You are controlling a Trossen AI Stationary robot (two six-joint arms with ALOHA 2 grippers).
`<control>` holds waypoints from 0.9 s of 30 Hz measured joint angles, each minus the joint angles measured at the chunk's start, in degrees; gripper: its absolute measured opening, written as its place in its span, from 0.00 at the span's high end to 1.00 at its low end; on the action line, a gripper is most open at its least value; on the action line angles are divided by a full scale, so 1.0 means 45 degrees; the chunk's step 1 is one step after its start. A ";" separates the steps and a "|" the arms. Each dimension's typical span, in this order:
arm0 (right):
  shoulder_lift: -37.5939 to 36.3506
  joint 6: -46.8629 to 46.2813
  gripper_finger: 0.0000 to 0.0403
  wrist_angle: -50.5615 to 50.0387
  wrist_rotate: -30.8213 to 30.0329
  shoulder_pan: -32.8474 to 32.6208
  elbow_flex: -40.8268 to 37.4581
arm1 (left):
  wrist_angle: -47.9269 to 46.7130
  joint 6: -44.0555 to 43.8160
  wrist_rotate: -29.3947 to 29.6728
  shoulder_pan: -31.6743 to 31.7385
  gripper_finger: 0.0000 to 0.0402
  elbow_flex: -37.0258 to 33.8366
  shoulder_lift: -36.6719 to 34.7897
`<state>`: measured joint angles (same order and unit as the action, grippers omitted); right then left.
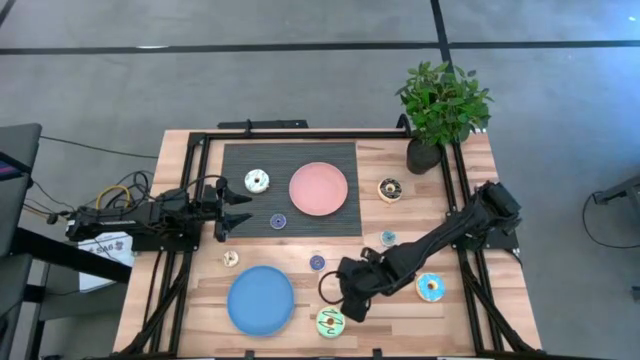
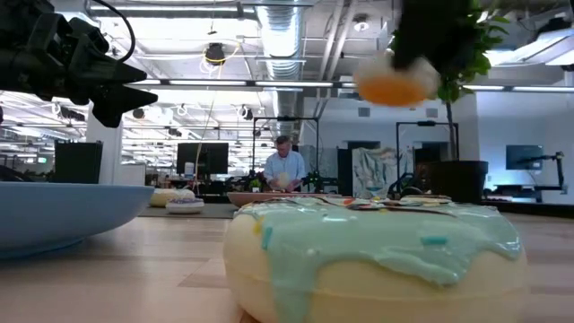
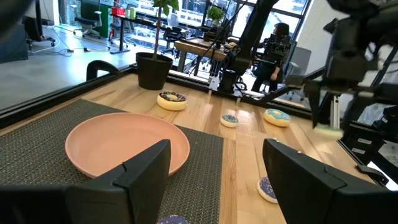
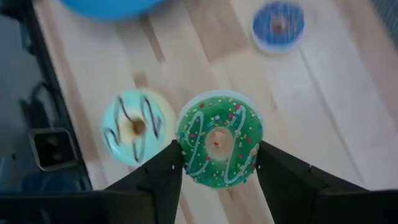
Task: Pick & Place donuts
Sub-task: Put the small green donut on the pink plate
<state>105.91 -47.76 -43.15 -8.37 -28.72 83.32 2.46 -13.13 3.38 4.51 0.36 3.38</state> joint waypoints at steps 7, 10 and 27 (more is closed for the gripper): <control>0.0000 0.0923 0.54 -0.0019 0.0347 0.1576 0.0709 | 0.0000 0.0000 0.0005 0.0000 0.38 0.0003 0.0000; 0.0000 0.1429 0.54 -0.0017 0.0399 0.2414 0.0777 | 0.0004 0.0000 0.0000 0.0000 0.38 0.0004 0.0000; 0.1449 0.2446 0.50 0.0523 0.0471 0.8755 0.0778 | 0.0000 0.0000 0.0005 -0.0001 0.38 0.0001 0.0000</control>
<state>112.43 -36.75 -40.79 -6.25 10.68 86.83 2.46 -13.13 3.40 4.51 0.36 3.38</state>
